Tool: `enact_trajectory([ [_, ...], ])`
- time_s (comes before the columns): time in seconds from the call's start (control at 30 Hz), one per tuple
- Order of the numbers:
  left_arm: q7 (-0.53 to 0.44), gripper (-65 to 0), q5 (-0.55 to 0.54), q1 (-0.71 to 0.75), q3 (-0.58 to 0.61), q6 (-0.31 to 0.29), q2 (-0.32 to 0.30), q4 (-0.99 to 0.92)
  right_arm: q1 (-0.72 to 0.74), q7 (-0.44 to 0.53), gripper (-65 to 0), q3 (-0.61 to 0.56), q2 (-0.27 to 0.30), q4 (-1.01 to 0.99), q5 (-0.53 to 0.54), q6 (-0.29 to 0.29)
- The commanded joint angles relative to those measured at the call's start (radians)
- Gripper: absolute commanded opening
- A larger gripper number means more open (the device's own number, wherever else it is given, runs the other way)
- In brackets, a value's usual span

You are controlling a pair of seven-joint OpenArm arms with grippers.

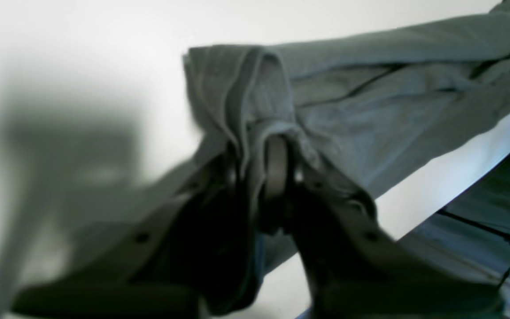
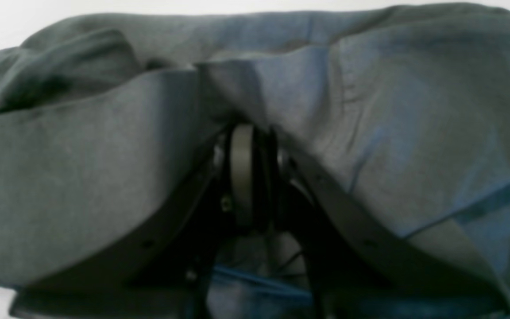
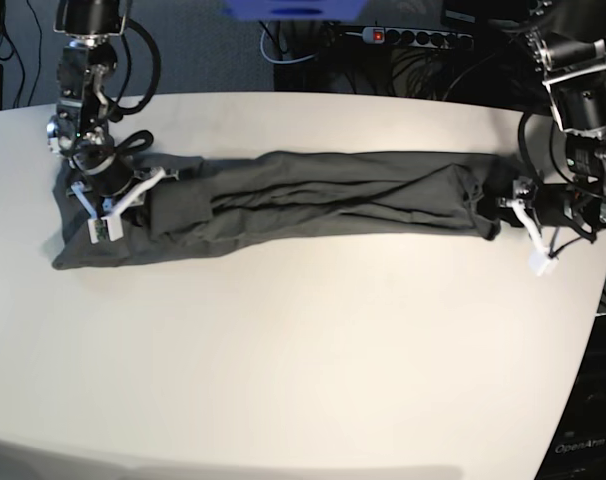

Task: Fold the T-shirt properly
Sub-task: 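Lower the left gripper onto the strip end and grasp it, then lift the strip end with the left gripper and fold it toward the right gripper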

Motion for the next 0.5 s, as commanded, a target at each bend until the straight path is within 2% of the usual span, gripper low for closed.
enact_trajectory([
  [0.0,0.055,-60.9,0.065,0.009,0.009,0.005,0.0,-0.004,-0.035,-0.242,-58.5,-0.017,-0.01,-0.049,-0.091,0.0],
  [0.2,0.063,-61.0,0.049,0.001,0.005,0.005,0.023,0.002,-0.035,-0.242,-58.5,-0.018,-0.023,-0.049,-0.094,0.0],
  [0.37,0.064,-61.0,-0.133,0.009,0.015,0.005,0.029,0.005,-0.035,-0.242,-58.5,-0.018,-0.023,-0.049,-0.094,0.0],
  [0.47,0.08,-61.0,-0.199,0.006,0.015,0.005,0.035,0.007,-0.035,-0.242,-58.5,-0.018,-0.023,-0.049,-0.094,0.0],
])
